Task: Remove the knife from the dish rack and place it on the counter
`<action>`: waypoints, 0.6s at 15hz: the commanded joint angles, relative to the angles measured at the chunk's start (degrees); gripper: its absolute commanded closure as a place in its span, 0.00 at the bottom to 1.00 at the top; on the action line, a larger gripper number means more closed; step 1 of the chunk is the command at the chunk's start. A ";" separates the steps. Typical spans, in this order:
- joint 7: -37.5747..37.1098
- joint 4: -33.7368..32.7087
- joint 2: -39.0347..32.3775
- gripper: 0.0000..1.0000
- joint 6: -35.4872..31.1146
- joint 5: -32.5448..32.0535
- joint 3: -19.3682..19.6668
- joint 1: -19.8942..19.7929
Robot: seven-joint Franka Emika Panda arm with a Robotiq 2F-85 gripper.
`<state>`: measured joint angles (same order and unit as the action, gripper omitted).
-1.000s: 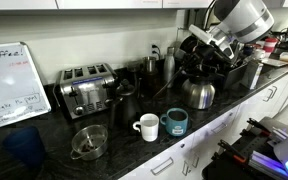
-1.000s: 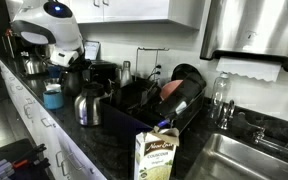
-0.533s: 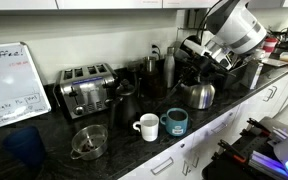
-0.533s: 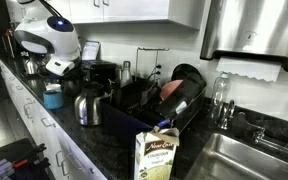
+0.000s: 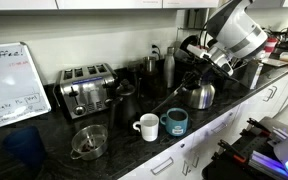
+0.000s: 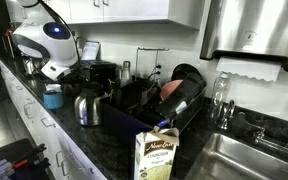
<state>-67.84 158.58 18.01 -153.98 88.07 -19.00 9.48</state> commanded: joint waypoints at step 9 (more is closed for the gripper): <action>8.92 1.57 -5.87 0.99 -5.97 22.36 0.26 2.36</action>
<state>-61.69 160.38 13.24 -157.80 105.87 -19.28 10.43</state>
